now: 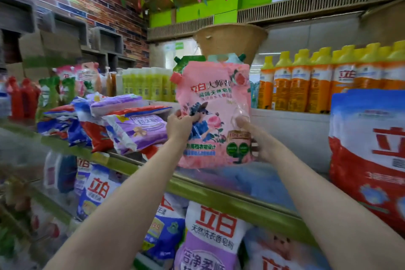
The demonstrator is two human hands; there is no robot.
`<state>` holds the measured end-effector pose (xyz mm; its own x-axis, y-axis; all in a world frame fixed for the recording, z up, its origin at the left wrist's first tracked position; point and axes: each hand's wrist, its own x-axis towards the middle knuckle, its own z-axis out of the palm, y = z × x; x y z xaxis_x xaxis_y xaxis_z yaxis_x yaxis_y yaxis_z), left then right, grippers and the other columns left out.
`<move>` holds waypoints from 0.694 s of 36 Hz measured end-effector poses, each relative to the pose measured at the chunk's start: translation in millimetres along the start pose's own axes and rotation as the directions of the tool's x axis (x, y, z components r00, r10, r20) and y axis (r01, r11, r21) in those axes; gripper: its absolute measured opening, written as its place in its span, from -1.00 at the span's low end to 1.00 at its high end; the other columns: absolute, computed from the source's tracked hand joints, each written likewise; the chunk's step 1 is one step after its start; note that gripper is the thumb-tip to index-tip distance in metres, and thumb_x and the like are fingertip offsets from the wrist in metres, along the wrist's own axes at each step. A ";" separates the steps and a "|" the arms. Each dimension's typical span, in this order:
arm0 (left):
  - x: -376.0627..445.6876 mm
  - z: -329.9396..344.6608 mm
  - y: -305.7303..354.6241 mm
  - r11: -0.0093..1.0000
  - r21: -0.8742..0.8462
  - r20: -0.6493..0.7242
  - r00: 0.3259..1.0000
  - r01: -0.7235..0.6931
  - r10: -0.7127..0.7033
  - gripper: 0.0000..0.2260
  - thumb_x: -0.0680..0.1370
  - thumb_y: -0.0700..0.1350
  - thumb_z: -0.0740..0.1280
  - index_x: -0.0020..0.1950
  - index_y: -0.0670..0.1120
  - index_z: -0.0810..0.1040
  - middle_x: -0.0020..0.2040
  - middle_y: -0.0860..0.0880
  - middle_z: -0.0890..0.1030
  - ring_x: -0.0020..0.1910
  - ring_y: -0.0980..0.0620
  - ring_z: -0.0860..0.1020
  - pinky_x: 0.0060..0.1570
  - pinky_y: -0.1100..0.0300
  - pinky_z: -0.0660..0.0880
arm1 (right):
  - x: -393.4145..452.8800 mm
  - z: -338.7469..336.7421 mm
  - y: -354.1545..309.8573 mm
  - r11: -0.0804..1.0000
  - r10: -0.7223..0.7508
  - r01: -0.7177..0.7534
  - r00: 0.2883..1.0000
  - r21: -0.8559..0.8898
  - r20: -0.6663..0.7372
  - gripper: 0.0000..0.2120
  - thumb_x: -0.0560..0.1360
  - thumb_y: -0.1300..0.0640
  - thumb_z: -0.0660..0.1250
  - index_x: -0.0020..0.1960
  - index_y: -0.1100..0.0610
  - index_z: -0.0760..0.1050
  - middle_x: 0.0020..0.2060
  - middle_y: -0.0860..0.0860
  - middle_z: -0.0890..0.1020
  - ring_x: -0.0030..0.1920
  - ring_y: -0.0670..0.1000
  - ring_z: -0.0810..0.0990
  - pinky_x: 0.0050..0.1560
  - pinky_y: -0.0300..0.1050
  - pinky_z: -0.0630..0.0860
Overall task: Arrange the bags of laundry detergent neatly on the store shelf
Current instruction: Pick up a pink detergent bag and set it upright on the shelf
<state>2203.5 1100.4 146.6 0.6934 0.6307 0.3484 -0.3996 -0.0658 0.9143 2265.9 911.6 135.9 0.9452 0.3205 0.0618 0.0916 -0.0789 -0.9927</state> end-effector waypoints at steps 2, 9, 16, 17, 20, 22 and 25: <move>-15.5 7.4 4.5 0.999 -0.046 -0.001 1.000 -0.015 0.015 -0.85 0.42 -0.27 0.45 -0.08 -0.12 0.56 -0.11 -0.11 0.64 -0.08 -0.09 0.61 0.07 -0.06 0.57 | -19.5 -10.7 -7.3 0.999 -0.042 0.042 0.999 0.019 -0.001 -0.57 0.45 -0.21 0.33 0.15 0.07 0.43 -0.18 0.02 0.58 -0.21 0.01 0.58 -0.31 -0.15 0.53; -74.1 39.7 18.9 0.991 -0.125 -0.004 0.999 -0.050 0.050 -0.87 0.47 -0.34 0.39 -0.19 -0.14 0.51 -0.25 -0.03 0.57 -0.27 0.05 0.53 -0.34 0.35 0.52 | -64.4 -53.8 -8.0 0.985 -0.140 0.151 0.982 0.087 -0.125 -0.59 0.41 -0.11 0.43 0.08 0.11 0.41 -0.07 0.10 0.61 -0.21 0.02 0.61 -0.27 -0.12 0.56; -135.0 59.0 46.7 0.992 -0.106 0.003 0.997 -0.074 0.075 -0.82 0.45 -0.31 0.41 -0.24 -0.06 0.52 -0.27 0.00 0.58 -0.16 -0.03 0.54 -0.07 0.07 0.49 | -124.2 -92.3 -10.8 0.960 -0.135 0.171 0.976 0.220 -0.170 -0.64 0.38 0.04 0.50 0.08 0.18 0.51 -0.17 0.09 0.64 -0.25 0.01 0.63 -0.39 -0.22 0.58; -143.1 61.5 50.1 0.992 -0.110 0.007 0.998 -0.068 0.069 -0.80 0.45 -0.31 0.40 -0.26 -0.04 0.52 -0.28 0.00 0.57 -0.16 -0.04 0.53 -0.09 0.07 0.48 | -133.0 -98.1 -11.4 0.960 -0.144 0.180 0.974 0.214 -0.175 -0.65 0.37 0.03 0.50 0.07 0.17 0.53 -0.16 0.09 0.65 -0.25 0.01 0.63 -0.37 -0.23 0.58; -170.0 70.7 62.0 0.992 -0.100 0.019 0.997 -0.078 0.080 -0.87 0.38 -0.22 0.40 -0.29 -0.01 0.52 -0.28 0.00 0.58 -0.14 -0.07 0.55 -0.08 0.04 0.49 | -160.1 -116.6 -12.7 0.970 -0.138 0.179 0.963 0.166 -0.231 -0.51 0.34 -0.05 0.52 0.14 0.18 0.50 -0.04 0.13 0.65 -0.14 0.07 0.64 -0.20 -0.16 0.58; -190.4 76.7 72.1 0.992 -0.096 0.034 0.996 -0.076 0.080 -0.84 0.42 -0.23 0.37 -0.31 -0.02 0.49 -0.30 0.00 0.55 -0.18 -0.05 0.52 -0.13 0.08 0.47 | -177.3 -129.3 -14.5 0.970 -0.138 0.180 0.960 0.164 -0.242 -0.40 0.29 -0.09 0.54 0.20 0.21 0.49 0.00 0.16 0.66 -0.07 0.13 0.66 -0.08 -0.04 0.62; -215.6 89.5 82.3 0.989 -0.115 0.081 0.992 -0.091 0.101 -0.84 0.47 -0.30 0.33 -0.26 -0.08 0.50 -0.25 -0.05 0.56 -0.20 -0.02 0.50 -0.19 0.13 0.43 | -207.5 -148.8 -14.8 0.978 -0.117 0.161 0.948 0.130 -0.296 -0.34 0.22 -0.18 0.55 0.18 0.14 0.50 0.01 0.14 0.67 -0.06 0.14 0.67 0.01 0.04 0.61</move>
<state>2074.8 889.8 165.2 0.6959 0.5559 0.4545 -0.5273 -0.0341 0.8490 2115.0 705.8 153.2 0.9781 0.0341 0.2052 0.2010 0.0974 -0.9747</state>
